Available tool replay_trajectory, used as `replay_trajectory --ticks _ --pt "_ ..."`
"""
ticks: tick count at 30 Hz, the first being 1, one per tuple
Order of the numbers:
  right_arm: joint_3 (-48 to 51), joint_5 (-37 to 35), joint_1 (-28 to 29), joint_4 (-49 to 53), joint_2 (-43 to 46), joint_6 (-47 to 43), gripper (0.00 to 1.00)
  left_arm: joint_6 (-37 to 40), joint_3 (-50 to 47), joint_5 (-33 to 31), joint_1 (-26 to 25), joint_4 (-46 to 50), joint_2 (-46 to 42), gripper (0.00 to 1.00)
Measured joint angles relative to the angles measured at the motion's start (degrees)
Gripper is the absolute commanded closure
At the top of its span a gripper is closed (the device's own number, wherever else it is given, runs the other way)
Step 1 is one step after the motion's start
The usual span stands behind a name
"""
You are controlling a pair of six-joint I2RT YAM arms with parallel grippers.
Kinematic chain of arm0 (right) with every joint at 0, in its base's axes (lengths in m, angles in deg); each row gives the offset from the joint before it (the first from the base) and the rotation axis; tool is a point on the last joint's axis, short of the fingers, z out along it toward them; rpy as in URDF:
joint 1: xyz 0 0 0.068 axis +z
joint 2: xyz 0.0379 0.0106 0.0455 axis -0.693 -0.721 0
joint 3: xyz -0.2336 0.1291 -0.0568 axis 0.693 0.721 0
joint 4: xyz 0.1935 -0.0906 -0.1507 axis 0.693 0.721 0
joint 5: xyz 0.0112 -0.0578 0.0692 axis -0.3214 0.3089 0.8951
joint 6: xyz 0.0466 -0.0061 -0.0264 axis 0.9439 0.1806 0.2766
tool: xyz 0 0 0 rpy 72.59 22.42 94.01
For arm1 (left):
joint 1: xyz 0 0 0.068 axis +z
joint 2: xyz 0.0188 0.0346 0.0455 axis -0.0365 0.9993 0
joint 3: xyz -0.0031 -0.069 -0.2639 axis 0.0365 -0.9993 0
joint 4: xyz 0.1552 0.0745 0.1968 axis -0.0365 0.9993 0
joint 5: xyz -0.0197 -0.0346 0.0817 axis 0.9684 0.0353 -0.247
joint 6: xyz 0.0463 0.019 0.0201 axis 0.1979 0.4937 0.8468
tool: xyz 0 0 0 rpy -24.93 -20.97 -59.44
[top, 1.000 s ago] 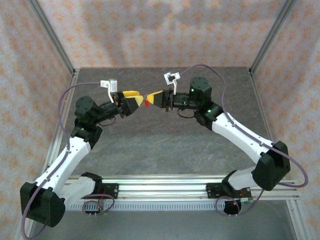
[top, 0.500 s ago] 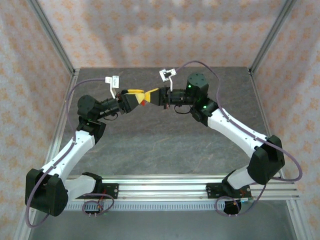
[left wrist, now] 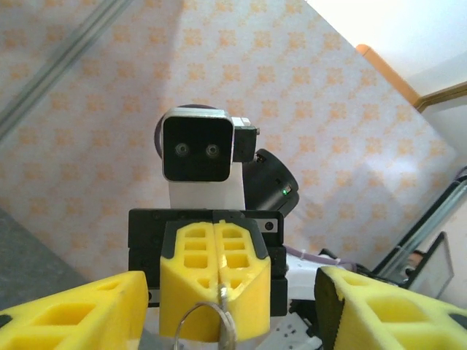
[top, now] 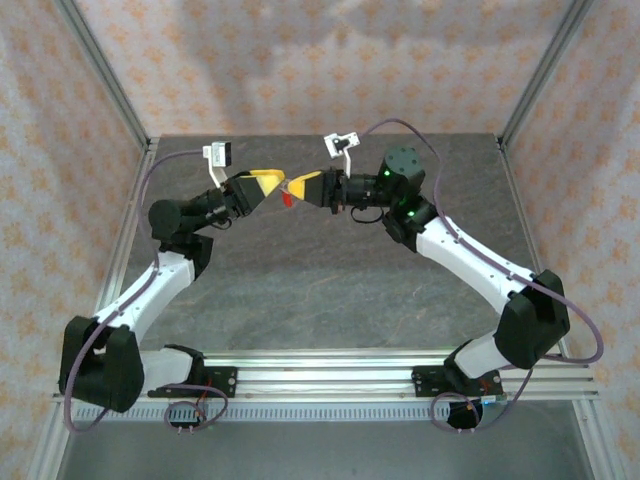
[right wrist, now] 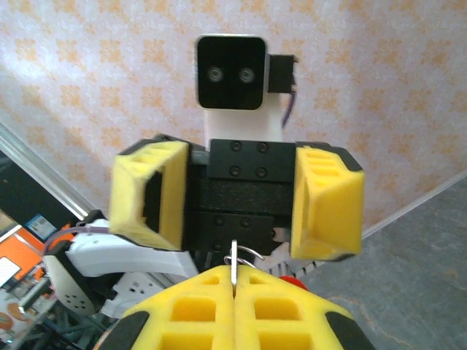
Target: Remove the keys from the keyring
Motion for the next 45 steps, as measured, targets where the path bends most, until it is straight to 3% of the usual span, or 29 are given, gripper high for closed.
replay_trajectory --ticks 9,15,28,45 --pt "0.02 1.38 0.0 -6.38 -0.13 5.31 1.0 -6.95 0.0 2.8 -0.02 -6.56 2.03 0.38" --pt "0.0 1.86 0.0 -9.66 -1.77 8.13 1.0 -8.09 0.0 3.74 -0.2 -7.65 2.03 0.44" --pt "0.0 2.89 0.0 -15.61 -3.23 13.14 1.0 -8.44 0.11 4.63 -1.7 -8.15 2.12 0.63" --pt "0.0 2.99 -0.48 -16.9 -3.23 13.05 1.0 -8.48 0.87 6.12 -2.08 -8.15 2.34 0.9"
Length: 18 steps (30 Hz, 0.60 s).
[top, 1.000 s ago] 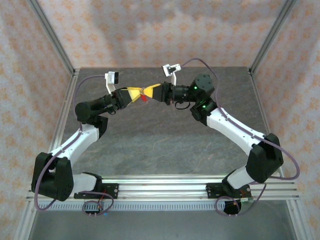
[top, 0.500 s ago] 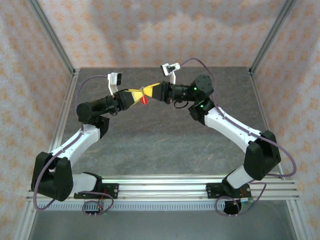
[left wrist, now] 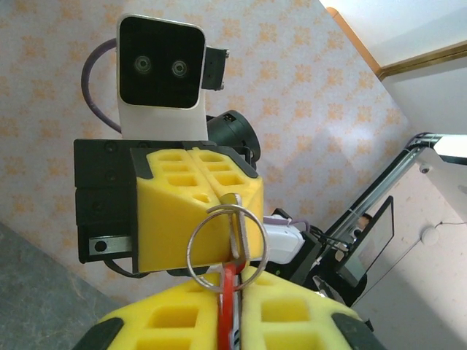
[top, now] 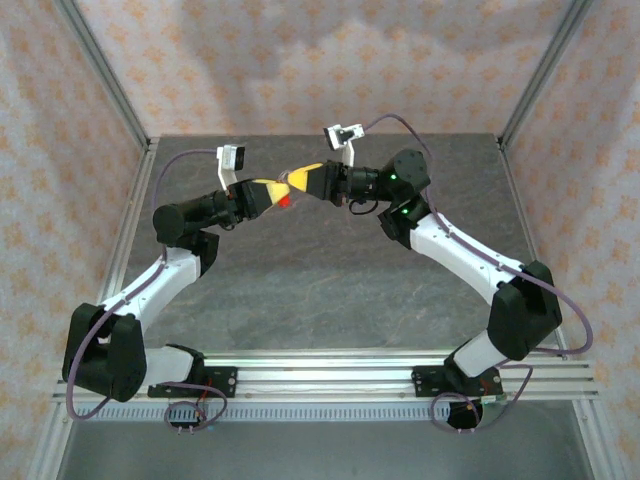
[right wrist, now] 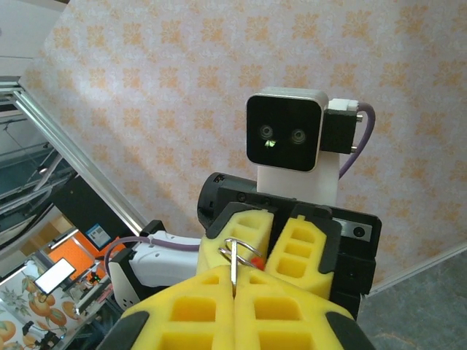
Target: Remove the keys from the keyring
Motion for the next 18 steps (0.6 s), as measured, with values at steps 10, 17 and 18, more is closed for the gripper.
replay_trajectory --ticks 10,17,18 --pt "-0.17 -0.63 0.0 5.29 1.25 -4.9 1.0 0.63 0.0 0.83 0.02 0.42 0.02 0.96" --pt "-1.2 -1.73 -0.04 11.28 1.86 -8.31 1.0 4.63 0.0 0.98 0.02 4.15 -0.17 1.0" --pt "-1.2 -1.9 -0.11 12.0 1.86 -8.72 1.0 5.97 0.0 1.05 0.02 5.79 -0.48 1.0"
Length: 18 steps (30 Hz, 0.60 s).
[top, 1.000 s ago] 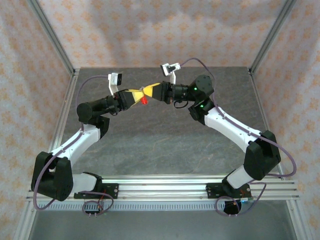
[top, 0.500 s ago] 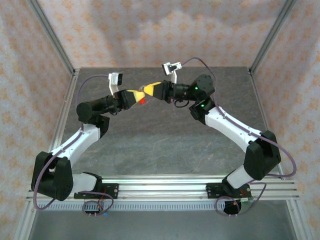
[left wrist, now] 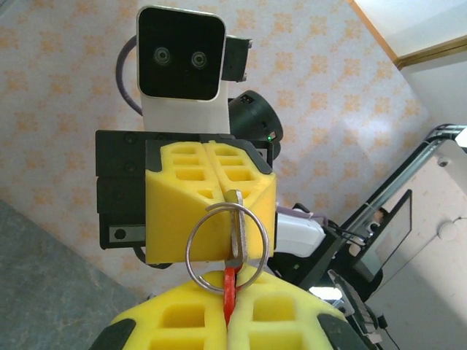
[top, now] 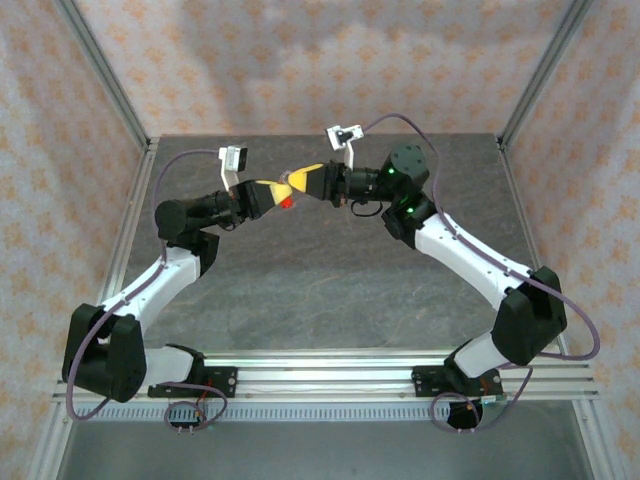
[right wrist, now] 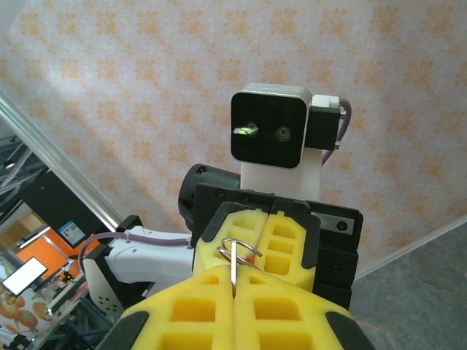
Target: Remove the keys from the keyring
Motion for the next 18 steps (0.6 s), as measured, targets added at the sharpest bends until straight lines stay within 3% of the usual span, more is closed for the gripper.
replay_trajectory --ticks 3,8,12,18 --pt "-0.37 -0.2 -0.02 2.27 0.0 -1.01 1.0 4.87 0.0 0.22 0.0 6.32 -1.73 1.0" --pt "-1.88 -0.2 0.37 7.41 0.0 -3.52 1.0 18.82 0.63 -0.83 0.0 24.68 -7.74 1.0" --pt "-4.31 -0.81 1.31 14.6 0.02 -8.24 1.0 32.85 3.23 -3.65 -0.02 43.34 -12.63 1.0" --pt "-8.46 -5.22 3.91 27.34 0.33 -17.4 1.0 45.81 5.57 -7.37 -0.55 58.64 -15.54 1.0"
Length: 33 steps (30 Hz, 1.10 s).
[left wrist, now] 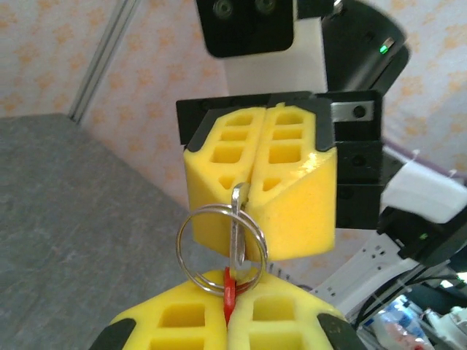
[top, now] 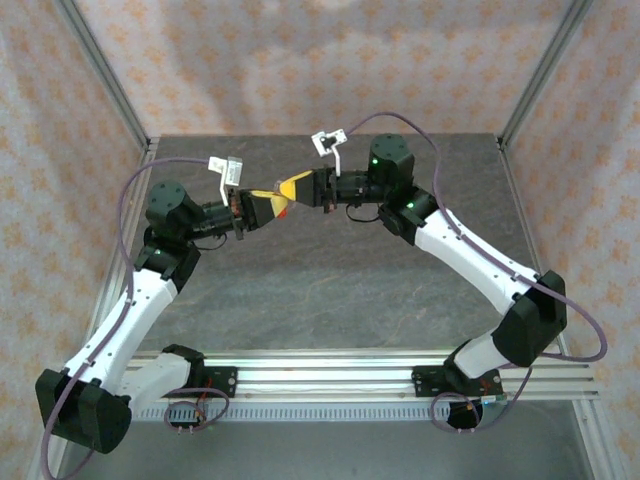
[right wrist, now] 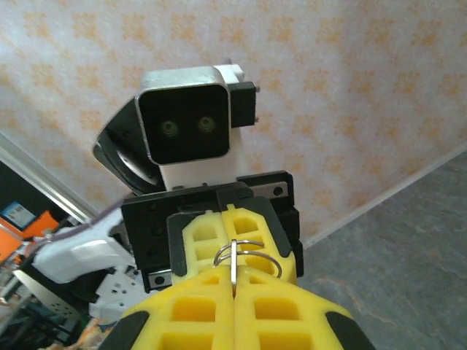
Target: Remove the keys from the keyring
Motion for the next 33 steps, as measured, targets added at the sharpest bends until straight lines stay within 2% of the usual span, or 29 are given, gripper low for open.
replay_trajectory --ticks 7,14,24,33 --pt "-3.65 -7.1 2.69 12.68 0.0 -8.74 1.0 9.16 0.44 -5.53 -0.96 10.82 -2.01 1.0" --pt "-4.5 -11.26 4.24 18.71 0.76 -14.16 1.0 14.12 0.74 -10.58 -1.16 16.65 -3.41 1.0" --pt "-4.74 -15.06 5.64 19.63 0.92 -14.43 1.0 18.93 2.08 -16.33 -4.46 21.05 -3.72 1.0" --pt "-4.74 -17.73 7.04 19.23 0.92 -14.01 1.0 20.94 2.32 -18.18 -5.46 22.14 -4.0 1.0"
